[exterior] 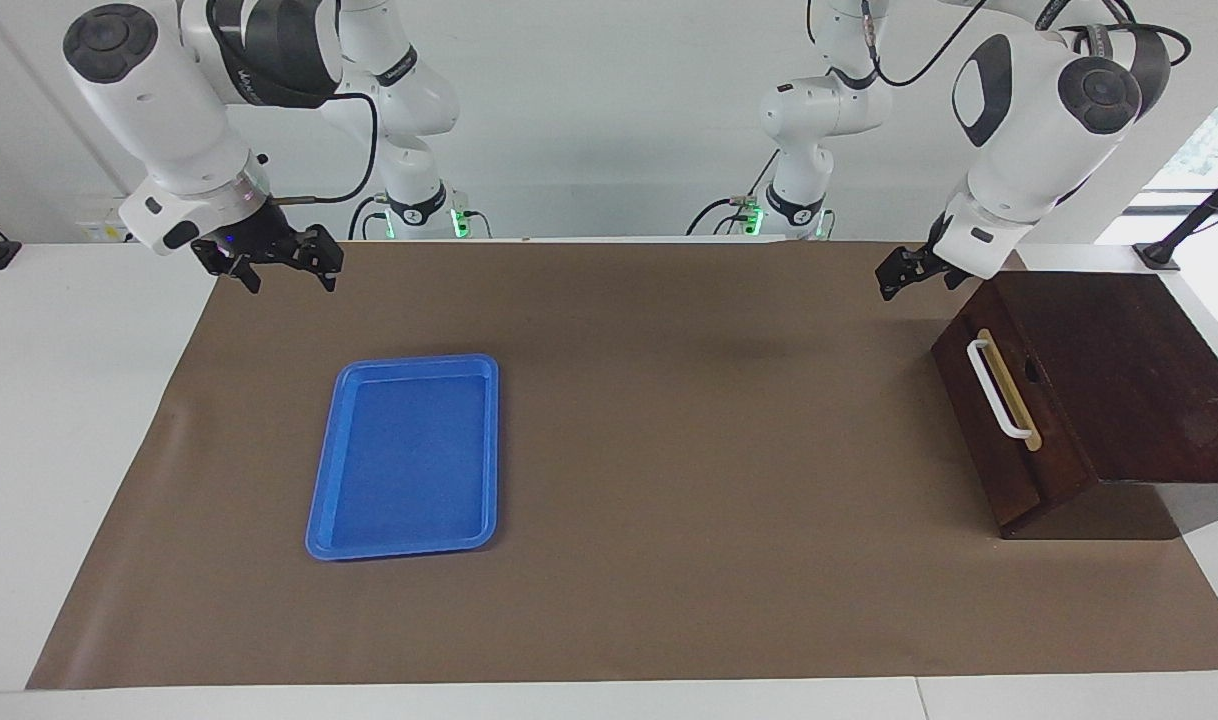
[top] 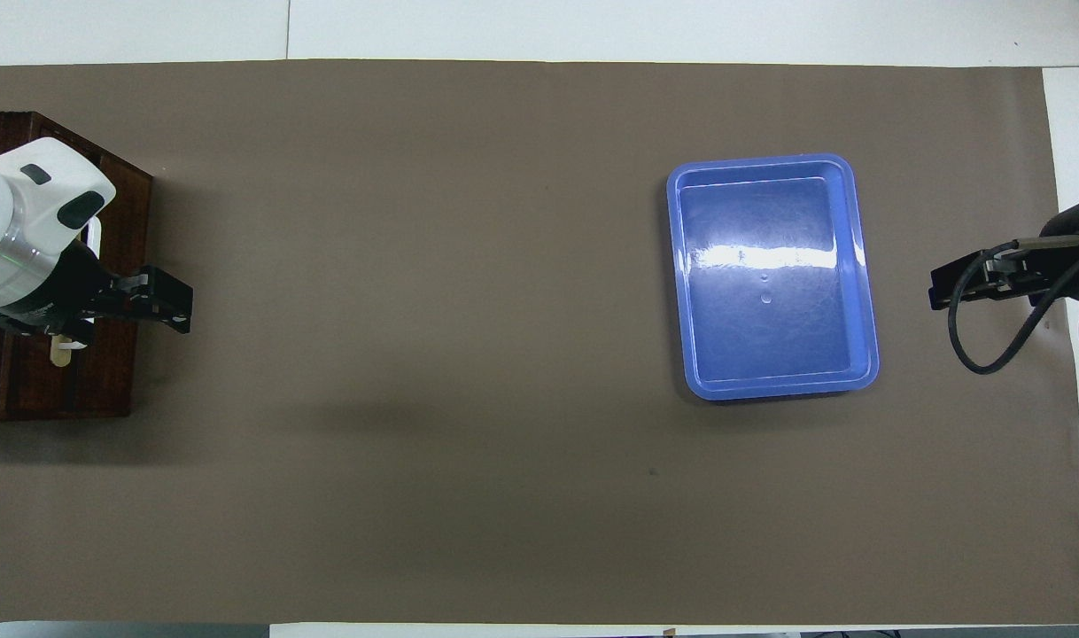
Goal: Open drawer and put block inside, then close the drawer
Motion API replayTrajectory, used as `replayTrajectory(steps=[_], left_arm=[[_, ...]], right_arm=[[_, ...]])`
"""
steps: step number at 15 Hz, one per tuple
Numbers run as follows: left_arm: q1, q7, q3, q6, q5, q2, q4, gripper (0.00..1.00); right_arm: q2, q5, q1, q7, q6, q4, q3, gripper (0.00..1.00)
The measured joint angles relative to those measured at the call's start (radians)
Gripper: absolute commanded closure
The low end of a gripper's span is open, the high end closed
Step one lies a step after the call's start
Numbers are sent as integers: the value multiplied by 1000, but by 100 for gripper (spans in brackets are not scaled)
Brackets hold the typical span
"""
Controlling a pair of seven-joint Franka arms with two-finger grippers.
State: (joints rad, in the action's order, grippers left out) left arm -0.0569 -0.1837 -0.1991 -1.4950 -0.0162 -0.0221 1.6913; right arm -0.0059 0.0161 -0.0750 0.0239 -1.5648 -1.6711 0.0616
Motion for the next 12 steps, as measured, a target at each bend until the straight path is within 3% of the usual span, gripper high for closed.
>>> replayTrajectory(steps=[12], left_arm=[[86, 10, 85, 18, 2, -23, -67, 0]], right_arm=[[0, 0, 2, 0, -14, 7, 9, 0]])
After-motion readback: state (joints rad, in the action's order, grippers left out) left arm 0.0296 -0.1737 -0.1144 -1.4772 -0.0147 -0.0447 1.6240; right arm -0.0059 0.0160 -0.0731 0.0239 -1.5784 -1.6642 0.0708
